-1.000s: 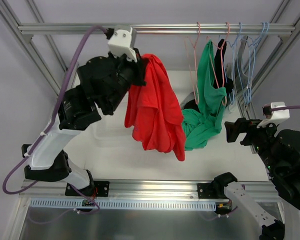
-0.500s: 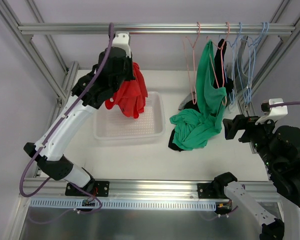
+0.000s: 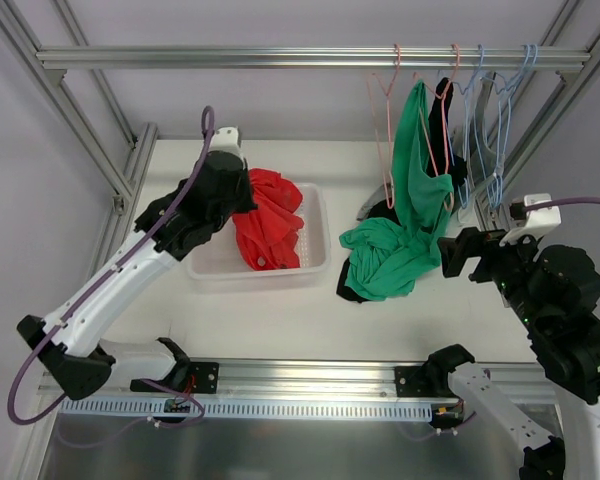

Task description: Remove the tank top from the hanger

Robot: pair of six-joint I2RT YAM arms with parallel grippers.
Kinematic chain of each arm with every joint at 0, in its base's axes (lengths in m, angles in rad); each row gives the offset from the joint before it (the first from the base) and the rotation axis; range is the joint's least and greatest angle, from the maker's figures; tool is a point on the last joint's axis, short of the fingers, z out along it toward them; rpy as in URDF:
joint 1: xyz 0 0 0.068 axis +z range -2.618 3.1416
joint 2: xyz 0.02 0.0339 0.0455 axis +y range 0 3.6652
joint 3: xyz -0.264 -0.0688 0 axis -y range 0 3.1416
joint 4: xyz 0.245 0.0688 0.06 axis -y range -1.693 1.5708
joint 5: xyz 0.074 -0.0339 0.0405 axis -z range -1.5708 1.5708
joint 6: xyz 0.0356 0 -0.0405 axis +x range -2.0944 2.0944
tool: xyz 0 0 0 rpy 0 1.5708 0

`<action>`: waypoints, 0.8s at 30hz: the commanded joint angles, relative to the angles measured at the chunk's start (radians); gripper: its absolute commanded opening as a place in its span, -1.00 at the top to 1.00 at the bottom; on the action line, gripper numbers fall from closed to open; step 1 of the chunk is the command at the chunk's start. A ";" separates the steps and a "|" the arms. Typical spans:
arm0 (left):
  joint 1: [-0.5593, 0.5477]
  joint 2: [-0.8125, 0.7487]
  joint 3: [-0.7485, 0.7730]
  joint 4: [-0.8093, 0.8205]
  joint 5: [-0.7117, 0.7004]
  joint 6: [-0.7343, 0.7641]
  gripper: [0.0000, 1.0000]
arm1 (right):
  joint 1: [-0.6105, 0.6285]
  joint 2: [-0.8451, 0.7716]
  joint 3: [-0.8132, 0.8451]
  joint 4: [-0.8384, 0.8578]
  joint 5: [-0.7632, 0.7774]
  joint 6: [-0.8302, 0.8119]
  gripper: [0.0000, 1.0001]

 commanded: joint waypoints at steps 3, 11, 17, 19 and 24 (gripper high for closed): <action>0.004 -0.099 -0.211 0.053 -0.063 -0.180 1.00 | -0.003 0.025 -0.028 0.080 -0.041 0.019 -0.99; 0.074 -0.223 -0.510 0.033 -0.121 -0.382 1.00 | -0.002 0.022 -0.025 0.083 -0.063 0.019 -0.99; 0.226 -0.127 -0.432 0.032 0.006 -0.261 1.00 | -0.002 0.030 -0.024 0.084 -0.098 0.042 -0.99; 0.297 -0.062 -0.377 0.028 0.081 -0.191 1.00 | -0.003 0.033 -0.025 0.089 -0.108 0.047 -0.99; 0.407 0.108 -0.258 -0.027 0.166 -0.099 1.00 | -0.002 0.039 -0.031 0.100 -0.128 0.056 -0.99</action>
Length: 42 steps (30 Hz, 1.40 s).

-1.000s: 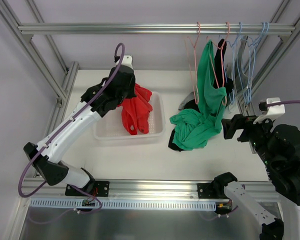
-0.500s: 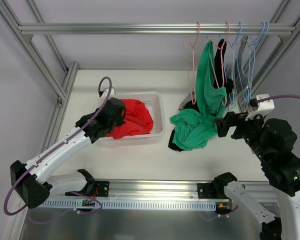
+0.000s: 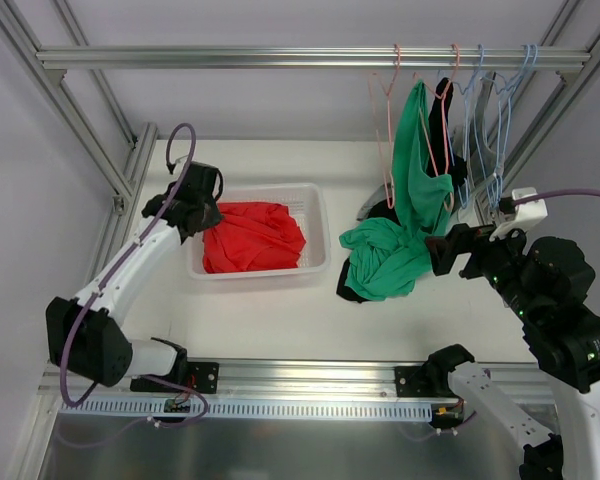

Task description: Remove the tank top from the hanger

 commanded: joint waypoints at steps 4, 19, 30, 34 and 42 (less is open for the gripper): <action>0.102 0.194 0.140 -0.039 0.097 0.101 1.00 | -0.005 0.014 -0.002 0.068 -0.040 0.022 -0.99; 0.141 0.549 0.537 -0.085 0.123 0.213 1.00 | -0.003 0.000 -0.022 0.071 -0.031 0.002 -0.99; 0.141 0.615 0.641 -0.098 0.149 0.220 1.00 | -0.003 -0.007 -0.023 0.054 -0.033 -0.007 -0.99; 0.139 0.552 0.528 -0.095 0.149 0.169 0.82 | -0.003 -0.010 -0.018 0.042 -0.008 -0.018 -0.99; 0.037 0.204 0.317 -0.096 0.144 0.157 -0.97 | -0.003 0.227 0.224 -0.089 0.145 -0.077 -0.99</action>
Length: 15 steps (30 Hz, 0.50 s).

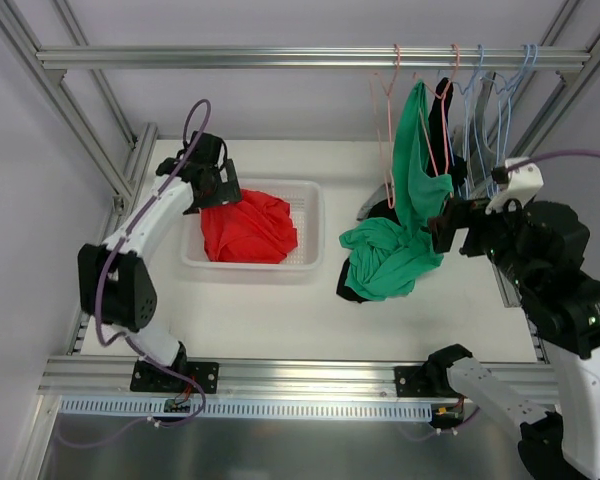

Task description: Remove the tank top from the hanger

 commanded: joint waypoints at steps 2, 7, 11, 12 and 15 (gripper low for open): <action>-0.121 -0.362 -0.073 -0.007 0.015 -0.017 -0.98 | -0.015 0.217 0.228 -0.065 0.105 -0.070 -0.99; -0.313 -0.662 -0.178 -0.005 0.038 -0.061 -0.98 | -0.086 0.414 0.418 -0.093 0.048 -0.111 -0.95; -0.332 -0.844 -0.239 -0.003 0.177 -0.014 -0.97 | -0.117 0.553 0.544 -0.098 0.053 -0.146 -0.77; -0.332 -0.874 -0.267 -0.005 0.203 -0.003 -0.97 | -0.124 0.601 0.587 -0.098 0.059 -0.158 -0.73; -0.333 -0.970 -0.329 -0.003 0.280 0.035 -0.98 | -0.153 0.675 0.651 -0.096 0.041 -0.169 -0.66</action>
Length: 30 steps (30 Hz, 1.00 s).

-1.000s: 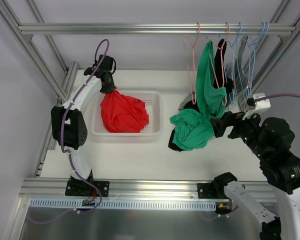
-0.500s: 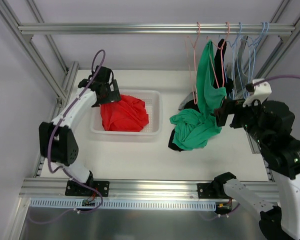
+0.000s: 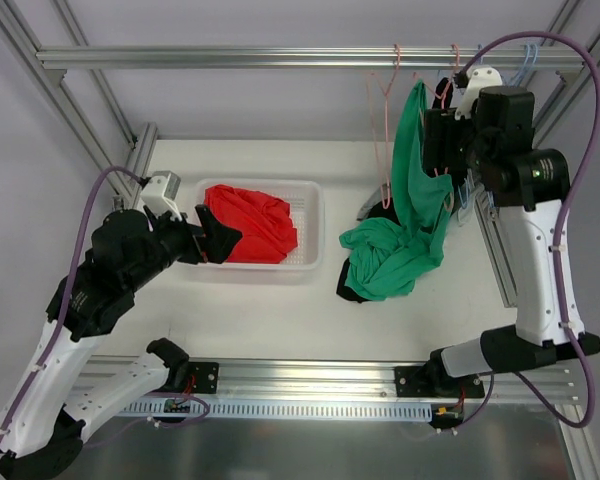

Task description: Remove the tank top from the hanger

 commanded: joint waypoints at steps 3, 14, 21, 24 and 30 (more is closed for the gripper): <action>-0.002 -0.081 -0.127 -0.027 0.158 0.069 -0.97 | -0.043 0.078 0.112 -0.008 0.006 -0.059 -0.58; -0.002 -0.126 -0.192 -0.027 0.189 0.084 -0.97 | -0.074 0.185 0.126 0.047 -0.068 -0.041 0.11; -0.002 -0.135 -0.200 -0.028 0.210 0.092 -0.97 | -0.078 0.165 0.074 0.113 -0.065 0.022 0.57; -0.002 -0.138 -0.201 -0.027 0.212 0.092 -0.97 | -0.078 0.168 0.073 0.123 -0.068 0.036 0.76; -0.002 -0.137 -0.187 -0.025 0.215 0.089 -0.98 | -0.078 0.138 0.073 0.156 -0.082 0.076 0.99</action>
